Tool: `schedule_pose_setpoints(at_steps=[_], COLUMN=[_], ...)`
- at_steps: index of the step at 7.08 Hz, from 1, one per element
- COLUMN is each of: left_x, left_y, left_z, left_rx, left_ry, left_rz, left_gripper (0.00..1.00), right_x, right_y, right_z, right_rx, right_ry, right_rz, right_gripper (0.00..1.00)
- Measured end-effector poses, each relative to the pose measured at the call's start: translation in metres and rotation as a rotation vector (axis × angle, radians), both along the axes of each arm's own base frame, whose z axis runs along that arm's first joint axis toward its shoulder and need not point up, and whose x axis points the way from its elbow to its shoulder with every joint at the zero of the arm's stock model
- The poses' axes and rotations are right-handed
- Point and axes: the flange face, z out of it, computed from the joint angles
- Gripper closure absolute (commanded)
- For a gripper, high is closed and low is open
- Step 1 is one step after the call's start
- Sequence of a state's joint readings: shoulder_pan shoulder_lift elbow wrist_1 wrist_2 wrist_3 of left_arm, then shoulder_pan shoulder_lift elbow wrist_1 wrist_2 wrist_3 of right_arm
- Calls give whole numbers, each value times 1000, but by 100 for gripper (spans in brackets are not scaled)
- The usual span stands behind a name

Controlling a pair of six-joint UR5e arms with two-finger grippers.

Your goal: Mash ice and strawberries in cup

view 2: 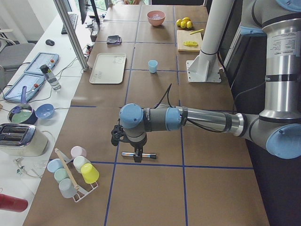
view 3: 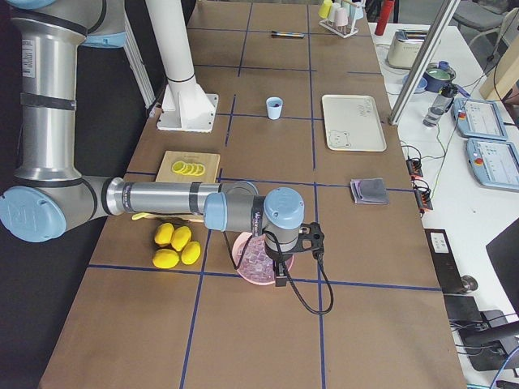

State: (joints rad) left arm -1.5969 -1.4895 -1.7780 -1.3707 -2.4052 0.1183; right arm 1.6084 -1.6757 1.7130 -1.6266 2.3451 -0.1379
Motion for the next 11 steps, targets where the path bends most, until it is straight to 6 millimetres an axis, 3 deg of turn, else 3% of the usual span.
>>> schedule_pose_setpoints(at_steps=[5, 11], left_x=[1, -1], left_y=[-1, -5], left_z=[21, 23], left_rx=[-39, 5], left_ry=[-3, -68], left_rz=[4, 21], left_gripper=[0, 0], right_x=[-3, -3], right_y=[-1, -1], right_z=[0, -1], right_rx=[0, 0], right_ry=[1, -2], right_rz=[-7, -5], right_gripper=[0, 0])
